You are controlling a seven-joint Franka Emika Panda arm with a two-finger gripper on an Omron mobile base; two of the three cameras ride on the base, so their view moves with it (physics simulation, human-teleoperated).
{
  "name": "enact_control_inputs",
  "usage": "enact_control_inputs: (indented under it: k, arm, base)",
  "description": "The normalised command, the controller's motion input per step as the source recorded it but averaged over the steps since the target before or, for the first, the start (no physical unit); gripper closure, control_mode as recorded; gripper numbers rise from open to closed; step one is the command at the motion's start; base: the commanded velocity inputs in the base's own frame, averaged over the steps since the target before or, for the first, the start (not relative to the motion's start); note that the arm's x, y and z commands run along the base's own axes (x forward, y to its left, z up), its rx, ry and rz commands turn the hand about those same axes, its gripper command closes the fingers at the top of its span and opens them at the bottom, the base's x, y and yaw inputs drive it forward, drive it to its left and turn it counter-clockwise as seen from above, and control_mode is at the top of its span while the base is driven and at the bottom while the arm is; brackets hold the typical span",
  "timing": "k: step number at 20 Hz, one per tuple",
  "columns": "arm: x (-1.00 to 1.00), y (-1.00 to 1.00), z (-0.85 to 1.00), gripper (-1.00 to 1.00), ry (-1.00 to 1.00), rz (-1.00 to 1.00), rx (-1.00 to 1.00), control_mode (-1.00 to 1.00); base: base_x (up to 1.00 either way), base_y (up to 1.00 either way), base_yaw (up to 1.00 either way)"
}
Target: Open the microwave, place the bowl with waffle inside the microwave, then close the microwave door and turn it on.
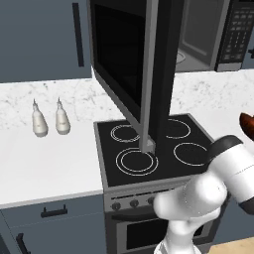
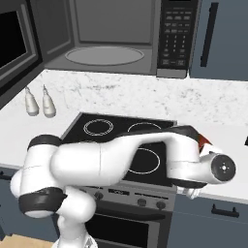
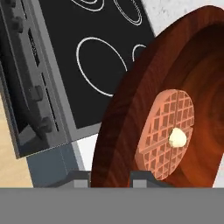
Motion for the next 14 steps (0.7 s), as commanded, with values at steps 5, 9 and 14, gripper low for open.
enact_control_inputs:
  k: [5,9,14]
  arm:
    - [-0.59,0.56,0.98,1.00,-0.09,0.40,-0.08,-1.00]
    - [-0.15,1.00,0.72,1.00,-0.20,0.34,-0.04,-1.00]
    - [-0.22,1.00,0.59,1.00,-0.31,0.18,0.00,-1.00]
  base:
    - [0.00,0.00,0.00]
    - [0.00,0.00,0.00]
    - [0.00,0.00,0.00]
